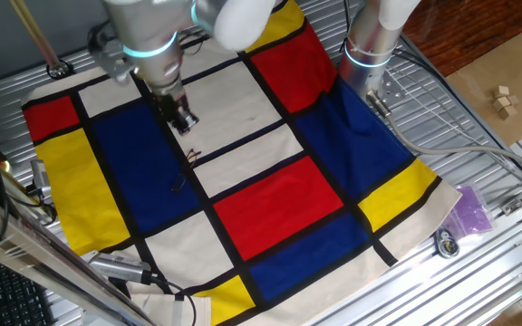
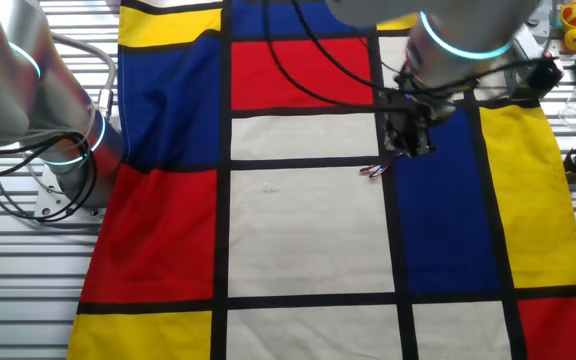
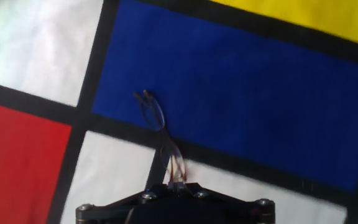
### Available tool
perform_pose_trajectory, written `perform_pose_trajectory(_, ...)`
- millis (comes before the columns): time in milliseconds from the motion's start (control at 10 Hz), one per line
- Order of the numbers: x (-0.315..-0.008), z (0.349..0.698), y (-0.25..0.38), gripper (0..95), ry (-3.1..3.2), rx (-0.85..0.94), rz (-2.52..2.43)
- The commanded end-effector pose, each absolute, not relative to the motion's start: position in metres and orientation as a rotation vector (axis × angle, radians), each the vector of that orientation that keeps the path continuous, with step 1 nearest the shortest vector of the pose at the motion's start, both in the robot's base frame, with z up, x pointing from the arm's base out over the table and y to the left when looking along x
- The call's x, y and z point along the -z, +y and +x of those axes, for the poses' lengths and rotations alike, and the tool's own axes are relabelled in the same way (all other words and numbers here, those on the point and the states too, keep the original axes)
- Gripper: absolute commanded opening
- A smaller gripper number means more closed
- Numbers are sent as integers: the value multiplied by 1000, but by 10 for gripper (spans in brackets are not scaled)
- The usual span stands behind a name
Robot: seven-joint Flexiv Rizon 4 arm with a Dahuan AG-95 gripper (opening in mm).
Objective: Unfold the leg of the glasses (with one hand)
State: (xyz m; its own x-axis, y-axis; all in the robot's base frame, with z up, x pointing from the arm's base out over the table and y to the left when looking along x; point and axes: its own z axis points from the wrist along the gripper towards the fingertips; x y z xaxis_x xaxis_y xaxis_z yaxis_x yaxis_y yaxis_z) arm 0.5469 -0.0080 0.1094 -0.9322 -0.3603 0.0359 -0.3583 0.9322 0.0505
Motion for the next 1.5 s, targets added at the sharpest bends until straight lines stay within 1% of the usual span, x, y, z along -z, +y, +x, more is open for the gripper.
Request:
perform_pose_trajectory(100,-89,567,-5,0,-3019,71,672)
perform_pose_trajectory(200,-80,574,0,0,-3011,66,688)
perform_pose_trajectory(500,-59,578,9,0,-3007,66,720)
perform_pose_trajectory(1500,-51,575,26,0,-3003,55,718)
